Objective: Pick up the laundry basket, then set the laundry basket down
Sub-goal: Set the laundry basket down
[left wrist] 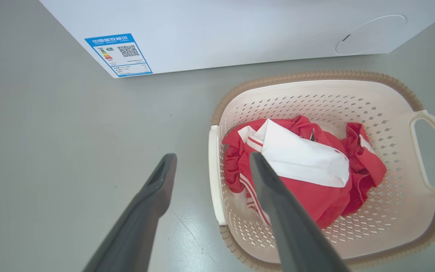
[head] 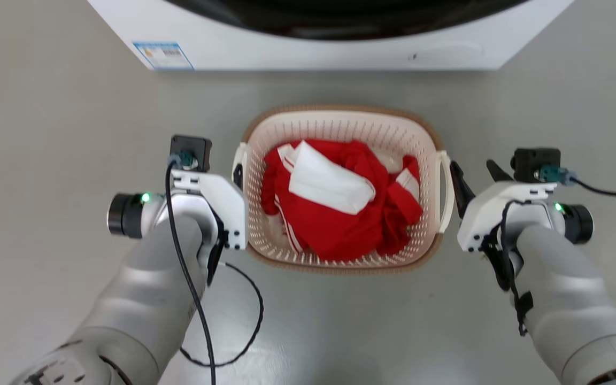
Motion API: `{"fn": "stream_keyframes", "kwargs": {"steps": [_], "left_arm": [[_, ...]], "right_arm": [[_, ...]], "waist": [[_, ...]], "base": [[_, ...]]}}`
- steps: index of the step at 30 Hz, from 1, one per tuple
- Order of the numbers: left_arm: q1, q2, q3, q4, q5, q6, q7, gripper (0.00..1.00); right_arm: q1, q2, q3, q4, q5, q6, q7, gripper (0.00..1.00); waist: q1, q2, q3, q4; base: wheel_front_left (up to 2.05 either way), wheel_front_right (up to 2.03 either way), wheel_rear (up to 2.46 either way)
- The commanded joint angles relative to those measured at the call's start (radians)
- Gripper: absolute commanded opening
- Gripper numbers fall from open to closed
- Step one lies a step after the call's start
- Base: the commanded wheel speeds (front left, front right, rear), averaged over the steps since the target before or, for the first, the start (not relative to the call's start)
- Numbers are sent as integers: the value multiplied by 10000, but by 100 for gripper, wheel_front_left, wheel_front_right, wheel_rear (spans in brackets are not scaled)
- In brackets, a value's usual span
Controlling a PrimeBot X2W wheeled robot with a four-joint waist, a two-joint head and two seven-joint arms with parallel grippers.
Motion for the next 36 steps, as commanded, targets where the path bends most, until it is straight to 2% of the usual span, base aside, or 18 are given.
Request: {"fn": "stream_keyframes", "kwargs": {"steps": [1, 20, 27, 36], "left_arm": [[171, 162, 154, -44, -73, -91, -159, 100], [1673, 170, 813, -347, -416, -577, -644, 100], [2183, 682, 1874, -1580, 470, -326, -651, 100], [3784, 1311, 3866, -3410, 2099, 39, -652, 100]], "right_arm": [[407, 120, 48, -105, -178, 60, -198, 100], [1457, 178, -526, -177, -900, 60, -643, 100], [2282, 189, -570, -1496, -1109, 60, -650, 100], [3446, 164, -550, -3011, -1436, 60, -652, 100]], "waist": [[0, 0, -496, 67], [0, 0, -3226, 164], [0, 0, -4081, 224], [0, 0, -5153, 76]], "base": [[0, 0, 0], [0, 0, 0], [0, 0, 0], [0, 0, 0]]}}
